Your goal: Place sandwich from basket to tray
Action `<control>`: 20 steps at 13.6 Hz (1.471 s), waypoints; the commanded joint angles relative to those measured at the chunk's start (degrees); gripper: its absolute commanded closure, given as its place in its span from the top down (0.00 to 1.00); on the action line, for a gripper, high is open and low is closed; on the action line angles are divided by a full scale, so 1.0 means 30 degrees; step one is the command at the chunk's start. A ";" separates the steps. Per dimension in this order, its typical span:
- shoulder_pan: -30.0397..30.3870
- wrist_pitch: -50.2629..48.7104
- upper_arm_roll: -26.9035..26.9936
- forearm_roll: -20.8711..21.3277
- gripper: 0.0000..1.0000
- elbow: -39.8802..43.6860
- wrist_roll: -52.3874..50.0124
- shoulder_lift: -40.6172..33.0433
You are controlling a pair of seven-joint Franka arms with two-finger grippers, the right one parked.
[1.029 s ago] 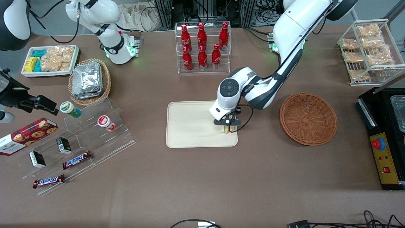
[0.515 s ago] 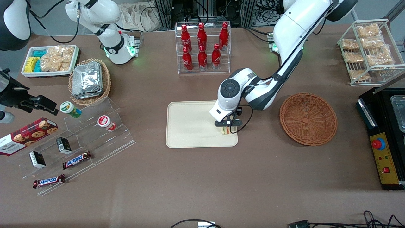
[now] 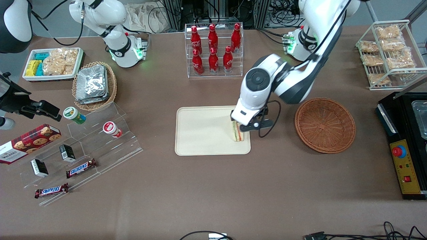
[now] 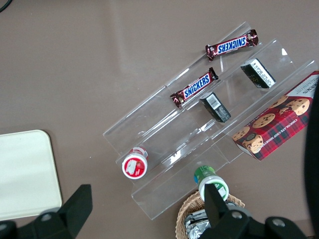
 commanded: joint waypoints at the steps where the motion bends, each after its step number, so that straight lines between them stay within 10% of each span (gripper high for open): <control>1: 0.0985 -0.3018 -0.0116 -0.0409 1.00 0.1852 0.1196 -0.1293; 6: 0.3242 -0.7072 0.0146 -0.0380 1.00 0.4617 0.1781 -0.2902; 11: 0.2131 -0.8744 0.5851 -0.1868 1.00 0.4032 0.8453 -0.5072; 20: 0.1543 -0.5466 0.9494 -0.3368 1.00 -0.2792 1.1659 -1.0375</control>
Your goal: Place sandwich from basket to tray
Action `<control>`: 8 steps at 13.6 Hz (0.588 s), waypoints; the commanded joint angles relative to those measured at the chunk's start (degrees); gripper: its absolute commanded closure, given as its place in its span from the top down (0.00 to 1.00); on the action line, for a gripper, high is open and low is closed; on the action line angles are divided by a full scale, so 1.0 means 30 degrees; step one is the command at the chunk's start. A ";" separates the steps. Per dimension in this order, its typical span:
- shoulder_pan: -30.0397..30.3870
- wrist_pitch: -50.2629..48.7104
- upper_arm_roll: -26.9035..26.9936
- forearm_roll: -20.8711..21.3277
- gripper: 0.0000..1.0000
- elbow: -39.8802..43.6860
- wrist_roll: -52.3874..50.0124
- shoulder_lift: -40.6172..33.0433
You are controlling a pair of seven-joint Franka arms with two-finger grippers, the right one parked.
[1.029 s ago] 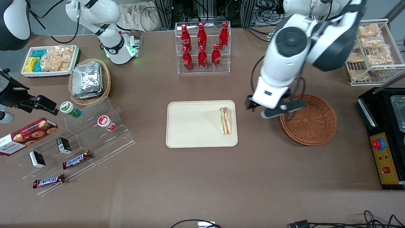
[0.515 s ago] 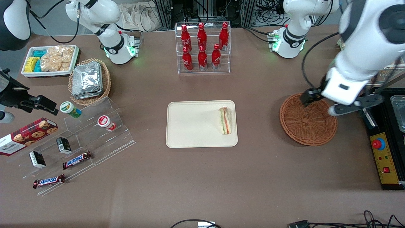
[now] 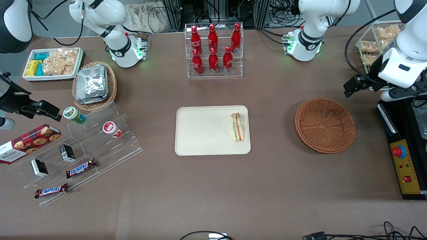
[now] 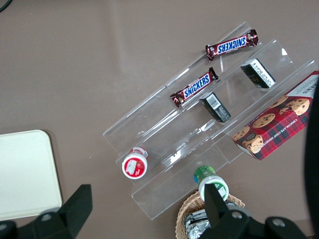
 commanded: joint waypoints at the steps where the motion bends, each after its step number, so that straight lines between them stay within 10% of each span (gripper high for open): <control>1: 0.0191 0.1051 0.0074 -0.0423 1.00 -0.2101 0.0209 -0.1475; 8: 0.2299 -0.0913 -0.1797 -0.0072 1.00 -0.0199 0.0093 -0.0890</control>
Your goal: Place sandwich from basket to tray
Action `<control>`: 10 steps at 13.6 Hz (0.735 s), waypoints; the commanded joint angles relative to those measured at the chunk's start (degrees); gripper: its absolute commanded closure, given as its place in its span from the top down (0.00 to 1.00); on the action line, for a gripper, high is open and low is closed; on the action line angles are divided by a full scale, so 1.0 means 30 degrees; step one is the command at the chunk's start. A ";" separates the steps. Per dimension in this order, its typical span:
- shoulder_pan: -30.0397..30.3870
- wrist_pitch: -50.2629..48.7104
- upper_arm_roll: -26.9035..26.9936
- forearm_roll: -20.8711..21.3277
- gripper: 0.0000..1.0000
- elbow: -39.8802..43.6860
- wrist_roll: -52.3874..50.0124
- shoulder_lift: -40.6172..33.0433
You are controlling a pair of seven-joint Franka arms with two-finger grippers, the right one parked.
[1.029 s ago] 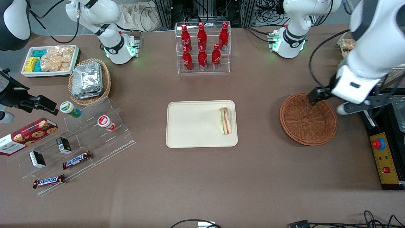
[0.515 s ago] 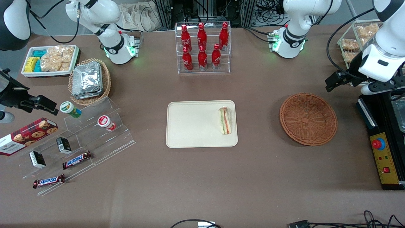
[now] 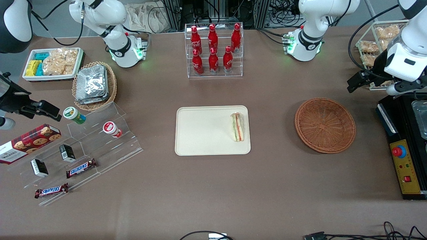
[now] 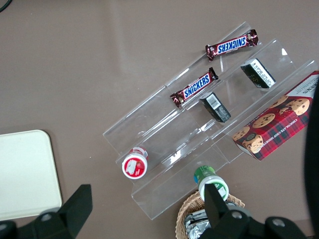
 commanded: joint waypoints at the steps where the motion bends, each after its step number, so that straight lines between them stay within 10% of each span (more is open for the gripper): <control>1: 0.0694 -0.0614 -0.0983 0.0108 1.00 0.0685 -0.0022 0.0069; 10: -0.3141 -0.2310 0.2733 0.0929 1.00 0.3232 0.0240 0.1328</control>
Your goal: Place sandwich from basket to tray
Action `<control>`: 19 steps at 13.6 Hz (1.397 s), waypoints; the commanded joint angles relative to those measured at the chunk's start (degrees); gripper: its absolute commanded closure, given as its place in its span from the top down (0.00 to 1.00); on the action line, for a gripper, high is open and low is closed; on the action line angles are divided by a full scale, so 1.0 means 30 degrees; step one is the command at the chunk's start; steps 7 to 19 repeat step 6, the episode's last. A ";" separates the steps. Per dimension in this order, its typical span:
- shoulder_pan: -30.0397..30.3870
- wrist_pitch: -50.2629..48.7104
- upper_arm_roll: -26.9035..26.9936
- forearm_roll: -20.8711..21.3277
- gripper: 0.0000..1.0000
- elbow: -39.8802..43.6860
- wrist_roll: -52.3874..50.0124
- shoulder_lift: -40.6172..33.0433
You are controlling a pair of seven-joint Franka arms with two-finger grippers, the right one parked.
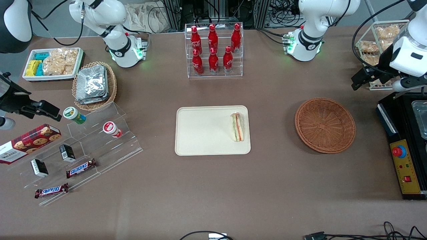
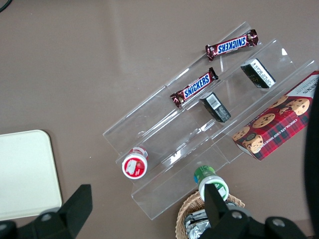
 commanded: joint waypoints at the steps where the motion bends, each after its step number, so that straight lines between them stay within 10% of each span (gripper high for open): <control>1: -0.0924 -0.1114 0.1272 0.0272 1.00 0.1538 0.0348 0.0877; 19: -0.0750 -0.1378 0.1949 0.0272 1.00 0.1771 0.1433 0.0673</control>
